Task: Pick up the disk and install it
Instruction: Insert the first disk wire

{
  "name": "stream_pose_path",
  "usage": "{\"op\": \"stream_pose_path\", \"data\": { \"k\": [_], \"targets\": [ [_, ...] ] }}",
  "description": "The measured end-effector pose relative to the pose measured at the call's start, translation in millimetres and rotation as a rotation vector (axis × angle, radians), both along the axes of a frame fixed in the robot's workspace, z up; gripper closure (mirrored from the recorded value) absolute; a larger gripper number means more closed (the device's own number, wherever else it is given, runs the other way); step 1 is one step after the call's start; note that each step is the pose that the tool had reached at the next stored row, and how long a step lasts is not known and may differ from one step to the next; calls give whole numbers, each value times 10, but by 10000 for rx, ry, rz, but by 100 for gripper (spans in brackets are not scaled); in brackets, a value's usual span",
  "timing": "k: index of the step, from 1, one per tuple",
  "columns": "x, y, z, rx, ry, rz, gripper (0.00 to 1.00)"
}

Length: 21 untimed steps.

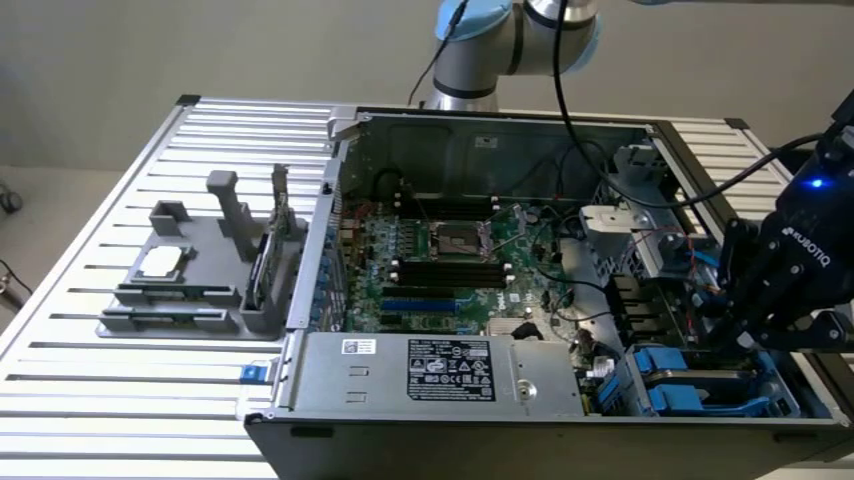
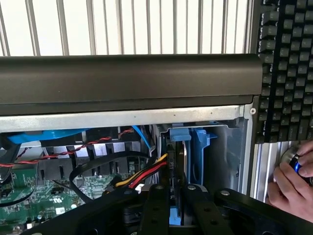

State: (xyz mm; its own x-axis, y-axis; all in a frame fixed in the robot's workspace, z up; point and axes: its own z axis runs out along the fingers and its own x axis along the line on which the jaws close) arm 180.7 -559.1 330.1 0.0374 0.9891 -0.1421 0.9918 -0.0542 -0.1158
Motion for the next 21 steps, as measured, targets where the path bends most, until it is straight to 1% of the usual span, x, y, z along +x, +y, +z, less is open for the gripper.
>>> {"op": "stream_pose_path", "data": {
  "k": [1, 2, 3, 4, 5, 6, 9, 12, 15, 17, 20, 21],
  "targets": [
    [1, -2, 1, 21, 0, 1, 84],
    [1, -3, -1, 56, -2, 3, 82],
    [1, -5, 7, 73, -1, 4, 82],
    [0, -6, 33, 73, 4, 3, 76],
    [-2, -7, 59, 78, 7, 1, 76],
    [-5, -8, 82, 93, 10, 0, 69],
    [-12, -13, 157, 105, 20, 0, 69],
    [-29, -28, 218, 126, 29, 0, 69],
    [-39, -56, 258, 171, 41, -1, 69],
    [-46, -80, 281, 189, 45, 0, 69],
    [-53, -115, 289, 189, 45, 1, 69],
    [-55, -120, 288, 191, 45, 0, 69]
  ]
}}
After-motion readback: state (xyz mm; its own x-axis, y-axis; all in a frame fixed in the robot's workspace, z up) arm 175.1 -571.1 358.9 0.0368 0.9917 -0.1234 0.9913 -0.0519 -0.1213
